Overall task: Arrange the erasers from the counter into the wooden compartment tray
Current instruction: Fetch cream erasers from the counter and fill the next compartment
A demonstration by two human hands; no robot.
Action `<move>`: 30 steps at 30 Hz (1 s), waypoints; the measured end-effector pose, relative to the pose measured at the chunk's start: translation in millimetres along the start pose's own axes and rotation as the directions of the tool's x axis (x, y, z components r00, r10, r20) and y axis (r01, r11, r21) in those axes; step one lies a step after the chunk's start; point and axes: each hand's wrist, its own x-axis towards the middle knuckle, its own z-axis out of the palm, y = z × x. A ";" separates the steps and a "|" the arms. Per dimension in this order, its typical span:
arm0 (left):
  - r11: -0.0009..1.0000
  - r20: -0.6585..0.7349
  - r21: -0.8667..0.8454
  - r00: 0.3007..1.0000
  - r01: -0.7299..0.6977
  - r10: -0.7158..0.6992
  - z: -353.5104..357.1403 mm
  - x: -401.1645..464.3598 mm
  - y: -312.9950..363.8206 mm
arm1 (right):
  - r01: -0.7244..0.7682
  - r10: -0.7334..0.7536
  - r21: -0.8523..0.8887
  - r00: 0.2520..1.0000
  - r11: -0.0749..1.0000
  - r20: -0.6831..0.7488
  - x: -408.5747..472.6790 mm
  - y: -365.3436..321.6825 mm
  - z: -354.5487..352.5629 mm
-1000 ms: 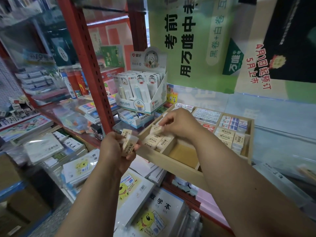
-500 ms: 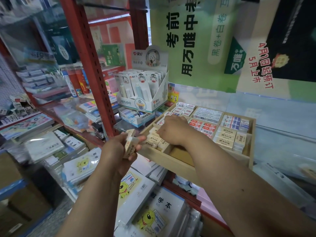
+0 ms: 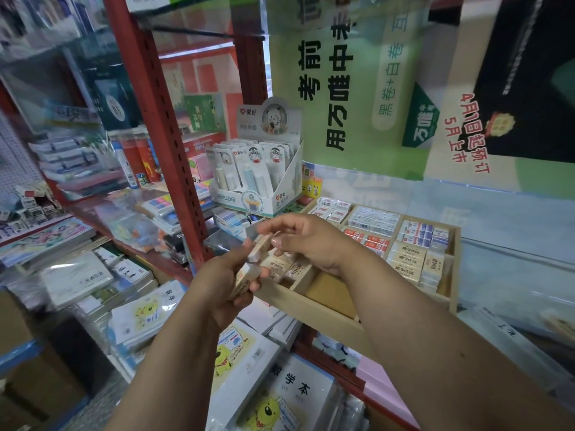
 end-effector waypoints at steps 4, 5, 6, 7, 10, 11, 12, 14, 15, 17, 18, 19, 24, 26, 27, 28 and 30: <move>0.999 0.035 -0.009 0.998 0.047 -0.047 3.0 -1.8 2.7 | -0.010 0.011 0.032 1.000 0.999 -0.010 -2.3 -3.5 -1.1; 0.998 0.017 -0.033 0.998 0.059 -0.058 2.6 -0.9 2.4 | -0.017 0.019 0.043 0.999 0.999 -0.049 -3.1 -4.9 -2.2; 0.996 -0.010 -0.056 0.997 0.071 -0.071 1.2 -0.1 2.3 | -0.021 0.024 0.030 0.994 0.999 -0.105 -3.6 -5.4 -3.9; 0.994 -0.045 -0.076 0.995 0.081 -0.085 -0.9 0.4 2.4 | -0.036 0.031 -0.023 0.984 0.999 -0.177 -2.7 -4.2 -6.0; 0.989 -0.148 -0.119 0.983 0.094 -0.111 -12.2 1.4 3.5 | -0.143 0.043 -0.329 0.955 0.933 -0.293 1.6 1.8 -8.5; 0.988 -0.172 -0.128 0.979 0.089 -0.110 -15.5 1.6 4.0 | -0.169 0.062 -0.393 0.961 0.904 -0.270 2.6 3.3 -6.5; 0.988 -0.192 -0.133 0.976 0.082 -0.107 -17.8 1.7 4.5 | -0.178 0.078 -0.444 0.969 0.878 -0.234 3.4 4.5 -3.9; 0.987 -0.212 -0.143 0.972 0.071 -0.100 -18.7 1.5 4.1 | -0.150 0.070 -0.567 0.985 0.810 -0.161 4.4 5.4 -0.3; 0.987 -0.215 -0.148 0.972 0.066 -0.098 -18.1 0.9 3.6 | -0.130 0.062 -0.627 0.990 0.768 -0.130 5.1 5.7 0.7; 0.985 -0.214 -0.160 0.972 0.058 -0.092 -17.9 -0.2 2.9 | -0.115 0.062 -0.707 0.993 0.698 -0.100 6.6 5.3 2.0; 0.984 -0.210 -0.170 0.974 0.054 -0.090 -18.2 -1.0 2.9 | -0.120 0.073 -0.732 0.993 0.671 -0.095 7.6 5.8 2.6; 0.981 -0.203 -0.187 0.975 0.052 -0.091 -18.4 -2.0 2.7 | -0.126 0.090 -0.753 0.992 0.646 -0.088 8.7 6.9 3.9; 0.964 -0.184 -0.264 0.982 -0.010 -0.040 -11.4 -7.1 2.4 | -0.146 0.136 -0.811 0.987 0.567 -0.082 15.6 10.4 8.0; 0.969 -0.206 -0.241 0.979 -0.052 0.002 -7.2 -6.7 2.1 | -0.140 0.122 -0.824 0.989 0.549 -0.086 14.3 10.2 6.3; 0.970 -0.214 -0.231 0.977 -0.069 0.018 -6.0 -6.2 1.5 | -0.139 0.113 -0.822 0.989 0.552 -0.092 12.7 10.6 5.4; 0.972 -0.219 -0.222 0.975 -0.084 0.034 -5.4 -5.3 1.0 | -0.137 0.097 -0.811 0.990 0.569 -0.100 10.9 10.8 4.7; 0.978 -0.233 -0.176 0.970 -0.117 0.074 -6.2 -1.3 -0.7 | -0.122 0.031 -0.751 0.990 0.648 -0.134 8.1 9.2 4.5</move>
